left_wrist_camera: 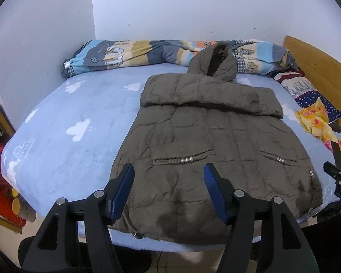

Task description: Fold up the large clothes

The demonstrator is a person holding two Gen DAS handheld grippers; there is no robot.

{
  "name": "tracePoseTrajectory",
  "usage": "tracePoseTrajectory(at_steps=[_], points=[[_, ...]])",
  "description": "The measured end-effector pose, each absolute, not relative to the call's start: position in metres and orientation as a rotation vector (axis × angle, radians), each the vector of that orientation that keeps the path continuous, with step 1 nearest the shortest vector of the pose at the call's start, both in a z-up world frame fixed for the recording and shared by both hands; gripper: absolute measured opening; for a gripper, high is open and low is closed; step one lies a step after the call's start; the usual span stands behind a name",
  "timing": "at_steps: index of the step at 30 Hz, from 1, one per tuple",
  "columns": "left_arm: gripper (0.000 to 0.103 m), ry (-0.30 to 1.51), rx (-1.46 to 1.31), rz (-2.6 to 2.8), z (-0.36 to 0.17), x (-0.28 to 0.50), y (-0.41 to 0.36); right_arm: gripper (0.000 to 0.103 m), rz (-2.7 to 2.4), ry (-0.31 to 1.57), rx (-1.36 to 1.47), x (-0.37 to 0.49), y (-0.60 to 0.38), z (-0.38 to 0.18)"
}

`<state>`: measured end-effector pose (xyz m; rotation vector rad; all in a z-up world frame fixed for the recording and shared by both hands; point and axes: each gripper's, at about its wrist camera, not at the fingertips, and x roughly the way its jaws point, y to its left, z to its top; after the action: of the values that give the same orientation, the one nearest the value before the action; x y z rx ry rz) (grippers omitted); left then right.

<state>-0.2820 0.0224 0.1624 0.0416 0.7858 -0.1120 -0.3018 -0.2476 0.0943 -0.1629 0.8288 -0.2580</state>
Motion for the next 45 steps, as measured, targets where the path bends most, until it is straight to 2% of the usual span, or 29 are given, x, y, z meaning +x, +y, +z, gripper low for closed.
tracePoseTrajectory(at_steps=[15, 24, 34, 37, 41, 45], points=[[0.067, 0.691, 0.041, -0.223, 0.23, -0.271, -0.01, 0.08, -0.147, 0.754, -0.089, -0.299, -0.24, 0.146], [0.068, 0.623, 0.014, -0.294, 0.302, -0.254, -0.023, 0.079, -0.062, 0.694, -0.028, -0.289, -0.247, 0.209], [0.069, 0.573, -0.057, -0.386, 0.4, -0.23, -0.031, 0.078, 0.003, 0.584, -0.01, -0.286, -0.249, 0.31], [0.074, 0.526, -0.075, -0.396, 0.425, -0.224, -0.028, 0.078, 0.01, 0.545, -0.011, -0.282, -0.25, 0.338], [0.076, 0.476, -0.035, -0.332, 0.426, -0.207, -0.023, 0.078, -0.008, 0.528, -0.016, -0.262, -0.252, 0.354], [0.076, 0.495, 0.007, -0.259, 0.392, -0.175, -0.02, 0.078, -0.02, 0.594, 0.011, -0.214, -0.261, 0.345]])
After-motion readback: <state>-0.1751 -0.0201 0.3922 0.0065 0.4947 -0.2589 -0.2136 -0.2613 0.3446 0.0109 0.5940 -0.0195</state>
